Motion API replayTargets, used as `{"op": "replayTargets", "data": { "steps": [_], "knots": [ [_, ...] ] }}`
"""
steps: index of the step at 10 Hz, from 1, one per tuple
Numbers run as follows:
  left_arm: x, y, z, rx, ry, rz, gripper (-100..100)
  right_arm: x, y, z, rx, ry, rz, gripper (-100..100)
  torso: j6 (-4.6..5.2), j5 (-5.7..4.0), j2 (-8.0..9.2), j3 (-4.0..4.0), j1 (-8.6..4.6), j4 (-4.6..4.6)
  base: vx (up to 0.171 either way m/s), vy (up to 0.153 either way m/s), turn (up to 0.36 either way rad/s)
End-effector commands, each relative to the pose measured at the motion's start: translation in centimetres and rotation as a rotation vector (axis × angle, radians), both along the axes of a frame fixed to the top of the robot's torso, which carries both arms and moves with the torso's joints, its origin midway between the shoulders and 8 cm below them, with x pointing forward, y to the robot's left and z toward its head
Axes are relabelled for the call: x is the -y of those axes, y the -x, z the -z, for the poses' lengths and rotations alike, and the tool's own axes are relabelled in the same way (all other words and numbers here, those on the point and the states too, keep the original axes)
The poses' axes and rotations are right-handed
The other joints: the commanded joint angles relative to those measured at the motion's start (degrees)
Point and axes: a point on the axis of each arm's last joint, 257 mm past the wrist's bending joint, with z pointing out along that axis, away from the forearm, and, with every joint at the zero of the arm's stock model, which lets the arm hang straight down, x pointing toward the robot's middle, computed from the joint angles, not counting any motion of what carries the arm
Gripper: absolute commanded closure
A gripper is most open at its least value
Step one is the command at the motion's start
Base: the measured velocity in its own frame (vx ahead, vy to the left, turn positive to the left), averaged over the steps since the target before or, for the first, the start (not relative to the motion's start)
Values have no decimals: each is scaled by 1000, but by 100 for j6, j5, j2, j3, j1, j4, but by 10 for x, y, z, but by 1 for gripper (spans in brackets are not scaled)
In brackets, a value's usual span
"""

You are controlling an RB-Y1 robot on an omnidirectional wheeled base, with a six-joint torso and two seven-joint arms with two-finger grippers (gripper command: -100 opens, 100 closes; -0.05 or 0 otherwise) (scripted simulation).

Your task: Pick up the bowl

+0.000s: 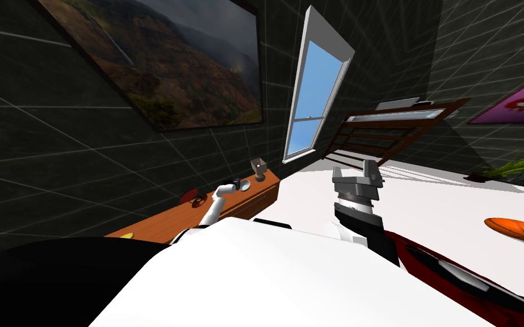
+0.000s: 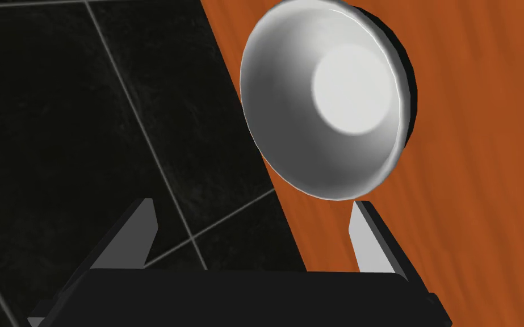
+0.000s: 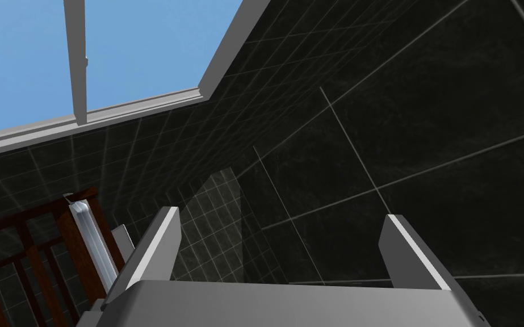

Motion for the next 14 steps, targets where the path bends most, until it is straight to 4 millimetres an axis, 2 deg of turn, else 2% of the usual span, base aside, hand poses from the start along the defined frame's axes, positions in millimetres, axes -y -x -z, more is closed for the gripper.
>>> {"op": "replayTargets", "data": {
  "steps": [1,3,6,12,14],
  "knots": [
    [-9,11,17,-70,11,-23,-100,0,0,0,0,0,0,0,0,0,0,0,0,0,12,-36,-119],
    [-20,26,36,-149,23,-52,-100,0,0,0,0,0,0,0,1,-1,-4,-2,-1,0,18,-25,-152],
    [-26,36,48,-194,31,-70,-100,0,0,0,0,0,0,0,-1,2,-3,-2,11,-1,14,2,-69],
    [-51,91,96,-389,62,-154,-100,0,0,0,0,0,0,0,-2,4,-9,-5,21,-2,27,17,-126],
    [-57,124,119,-477,78,-188,-100,0,0,0,0,0,0,0,-2,5,-12,-7,28,-2,52,57,-161]
  ]
}}
